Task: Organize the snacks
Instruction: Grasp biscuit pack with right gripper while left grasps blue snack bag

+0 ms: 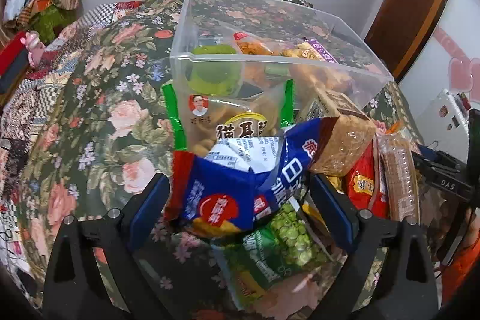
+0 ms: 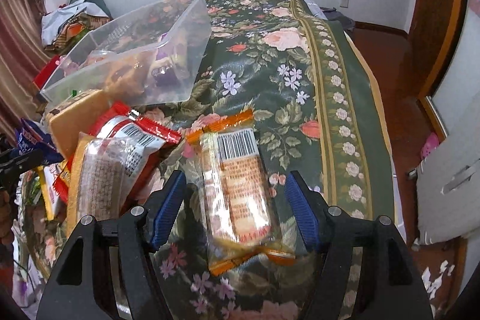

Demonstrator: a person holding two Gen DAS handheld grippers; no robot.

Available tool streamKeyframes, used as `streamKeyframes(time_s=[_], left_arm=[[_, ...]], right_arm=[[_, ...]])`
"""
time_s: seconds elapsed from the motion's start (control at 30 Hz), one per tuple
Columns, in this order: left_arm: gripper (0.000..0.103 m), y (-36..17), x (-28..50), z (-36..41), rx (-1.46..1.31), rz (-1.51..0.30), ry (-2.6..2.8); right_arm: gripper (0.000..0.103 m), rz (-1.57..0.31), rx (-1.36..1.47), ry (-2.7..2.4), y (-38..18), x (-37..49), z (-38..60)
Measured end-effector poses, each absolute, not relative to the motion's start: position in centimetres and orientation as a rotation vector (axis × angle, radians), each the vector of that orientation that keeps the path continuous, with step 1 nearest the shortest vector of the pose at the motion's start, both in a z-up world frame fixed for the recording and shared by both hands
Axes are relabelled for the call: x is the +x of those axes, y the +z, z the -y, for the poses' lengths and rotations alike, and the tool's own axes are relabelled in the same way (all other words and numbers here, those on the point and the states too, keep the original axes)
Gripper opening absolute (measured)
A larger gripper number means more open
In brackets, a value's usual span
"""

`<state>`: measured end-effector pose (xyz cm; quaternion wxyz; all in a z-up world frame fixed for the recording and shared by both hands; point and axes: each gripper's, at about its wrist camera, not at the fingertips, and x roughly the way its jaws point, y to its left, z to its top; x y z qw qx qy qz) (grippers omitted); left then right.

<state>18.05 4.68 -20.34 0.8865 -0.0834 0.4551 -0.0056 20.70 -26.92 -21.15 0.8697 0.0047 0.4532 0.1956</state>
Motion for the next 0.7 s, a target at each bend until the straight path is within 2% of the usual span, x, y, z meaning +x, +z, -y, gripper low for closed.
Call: streamKeyframes(time_s=[0.13, 0.2, 0.23, 0.3, 0.37, 0.57, 0.7], left_arm=[[0.093, -20.3, 17.9, -4.6, -0.178, -0.913, -0.017], [0.079, -20.3, 17.7, -4.4, -0.153, -0.903, -0.004], [0.077, -20.3, 17.7, -4.4, -0.143, -0.902, -0.001], [0.074, -20.3, 17.4, -4.5, -0.153, -0.899, -0.011], [0.071, -20.1, 17.1, -4.7, -0.159, -0.891, -0.014], [0.055, -19.5, 16.1, -4.9, -0.159, -0.869, -0.021], [0.053, -18.4, 15.2, -5.0, -0.136, -0.833, -0.017]], right_arm=[[0.063, -0.939, -0.001, 0.413, -21.1, 20.7, 26.5], [0.054, -0.934, -0.015, 0.405, -21.2, 20.6, 26.3], [0.052, -0.931, -0.017, 0.399, -21.2, 20.6, 26.3], [0.038, -0.928, -0.001, 0.405, -21.1, 20.4, 26.5], [0.032, -0.932, 0.015, 0.414, -21.1, 20.4, 26.6], [0.032, -0.91, 0.025, 0.418, -20.5, 19.5, 26.6], [0.032, -0.875, 0.033, 0.422, -19.3, 19.1, 26.5]])
